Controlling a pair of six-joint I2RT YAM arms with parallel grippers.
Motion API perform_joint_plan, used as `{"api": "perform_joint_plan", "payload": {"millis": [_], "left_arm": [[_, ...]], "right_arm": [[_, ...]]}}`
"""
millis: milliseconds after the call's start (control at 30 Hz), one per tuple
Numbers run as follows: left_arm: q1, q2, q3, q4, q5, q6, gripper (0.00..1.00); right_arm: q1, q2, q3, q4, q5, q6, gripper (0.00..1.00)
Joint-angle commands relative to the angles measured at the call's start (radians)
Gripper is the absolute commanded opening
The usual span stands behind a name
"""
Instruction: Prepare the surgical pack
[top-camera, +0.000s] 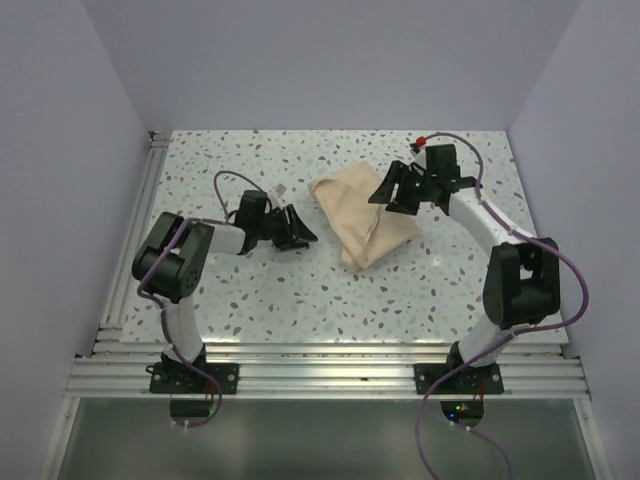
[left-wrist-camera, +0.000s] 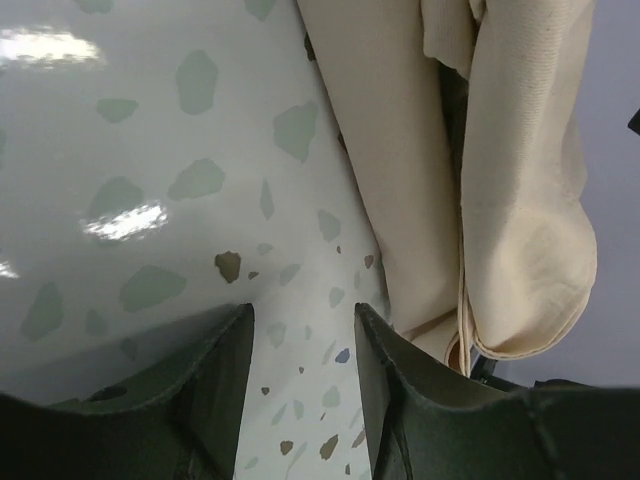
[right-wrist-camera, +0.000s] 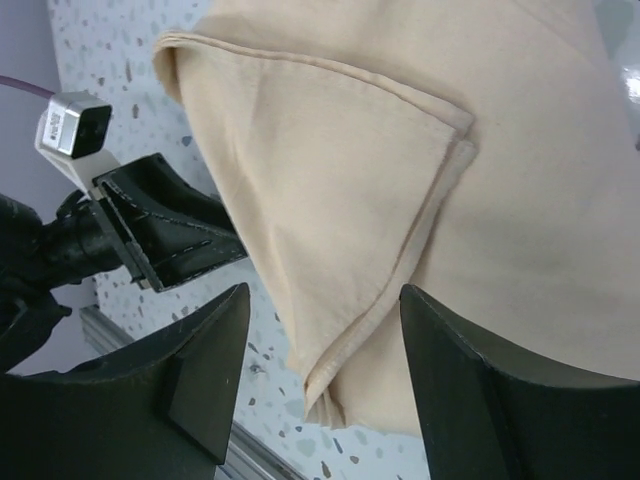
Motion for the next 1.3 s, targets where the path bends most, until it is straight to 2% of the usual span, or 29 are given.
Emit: {"api": "perform_joint_plan", "payload": {"millis": [0,167,267,367,533,733,1000,1267], "left_arm": [[-0.051,0.047,0.071,0.025,0.039,-0.013,0.48],[-0.093,0.107,0.110,0.033,0.031,-0.030,0.47],[-0.107,0.125,0.118,0.036,0.027,-0.036,0.47],[-0.108,0.138,0.113,0.053,0.041,-0.051,0.46],[-0.062,0.135,0.070,0.074,0.079,-0.064,0.43],[-0.001,0.128,0.004,0.123,0.142,-0.074,0.43],[0.008,0.138,-0.013,0.157,0.182,-0.091,0.43],[0.008,0.135,-0.007,0.148,0.182,-0.084,0.43]], "right_arm": [[0.039,-0.002,0.025,-0.092,0.107,-0.057,0.65],[0.121,0.009,0.124,-0.188,0.202,-0.171,0.66],[0.205,0.047,0.210,-0.267,0.277,-0.254,0.65],[0.317,0.073,0.249,-0.274,0.347,-0.314,0.65],[0.417,0.126,0.290,-0.284,0.531,-0.361,0.68],[0.518,0.218,0.384,-0.294,0.709,-0.403,0.65],[0.582,0.340,0.479,-0.320,0.915,-0.436,0.63],[0.596,0.400,0.510,-0.326,1.030,-0.453,0.59]]}}
